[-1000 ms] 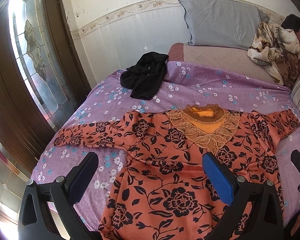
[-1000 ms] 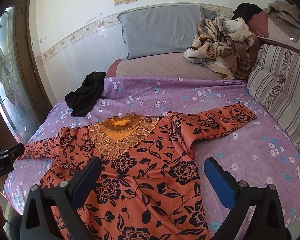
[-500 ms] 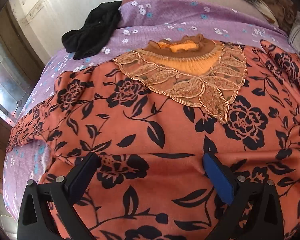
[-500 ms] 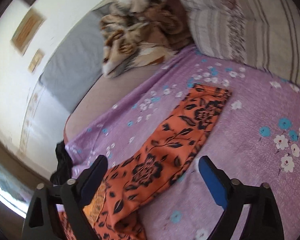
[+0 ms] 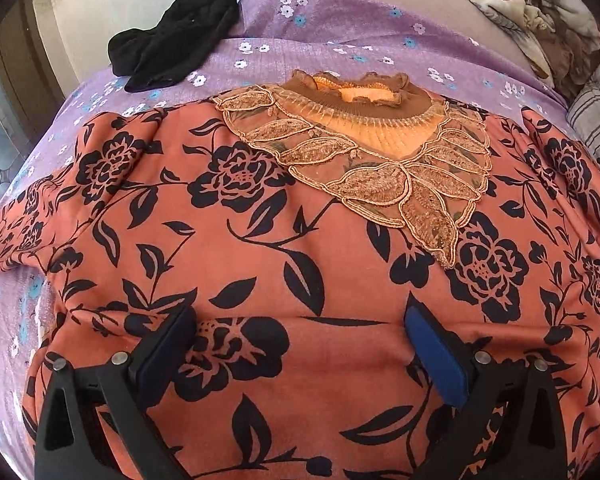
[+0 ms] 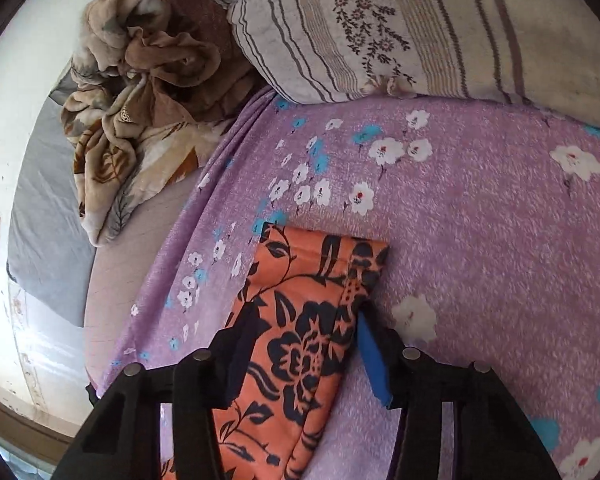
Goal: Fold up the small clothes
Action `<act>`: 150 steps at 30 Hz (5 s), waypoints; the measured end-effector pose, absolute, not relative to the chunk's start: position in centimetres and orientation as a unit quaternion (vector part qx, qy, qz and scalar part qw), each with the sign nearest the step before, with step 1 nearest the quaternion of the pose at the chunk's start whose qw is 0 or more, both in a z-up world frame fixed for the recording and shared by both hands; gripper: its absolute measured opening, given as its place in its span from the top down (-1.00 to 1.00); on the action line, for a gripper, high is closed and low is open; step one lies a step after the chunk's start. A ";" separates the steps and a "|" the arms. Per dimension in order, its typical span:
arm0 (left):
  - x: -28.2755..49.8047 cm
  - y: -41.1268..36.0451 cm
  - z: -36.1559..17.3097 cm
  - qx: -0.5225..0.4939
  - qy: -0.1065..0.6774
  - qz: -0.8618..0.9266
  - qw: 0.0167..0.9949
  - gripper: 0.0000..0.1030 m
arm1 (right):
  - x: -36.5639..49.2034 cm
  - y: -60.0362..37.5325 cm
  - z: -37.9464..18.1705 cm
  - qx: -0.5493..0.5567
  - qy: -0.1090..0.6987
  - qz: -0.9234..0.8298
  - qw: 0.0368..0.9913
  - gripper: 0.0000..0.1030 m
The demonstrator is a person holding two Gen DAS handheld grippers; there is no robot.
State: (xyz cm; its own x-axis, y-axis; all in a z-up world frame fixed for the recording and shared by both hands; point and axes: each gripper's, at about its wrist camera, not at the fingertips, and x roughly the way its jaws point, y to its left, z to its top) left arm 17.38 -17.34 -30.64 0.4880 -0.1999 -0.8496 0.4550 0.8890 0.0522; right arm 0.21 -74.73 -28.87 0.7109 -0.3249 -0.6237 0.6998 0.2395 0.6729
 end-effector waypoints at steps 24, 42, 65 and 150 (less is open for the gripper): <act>19.0 -10.2 -23.4 0.009 0.390 -0.153 0.908 -1.00 | 9.0 -43.5 -21.6 0.448 0.241 0.048 0.859 0.88; 20.3 -13.7 -27.3 -0.149 0.523 -0.363 0.757 -1.00 | 9.4 -31.2 -26.4 0.222 0.361 0.034 0.905 0.88; 20.4 -13.7 -24.5 -0.066 0.465 -0.387 0.794 0.87 | 4.8 -30.7 -20.6 0.125 0.350 0.084 0.924 0.80; 15.0 -15.9 -10.3 0.063 0.309 -0.309 0.897 -0.51 | 2.8 -47.7 -19.9 0.409 0.248 -0.064 0.876 -0.39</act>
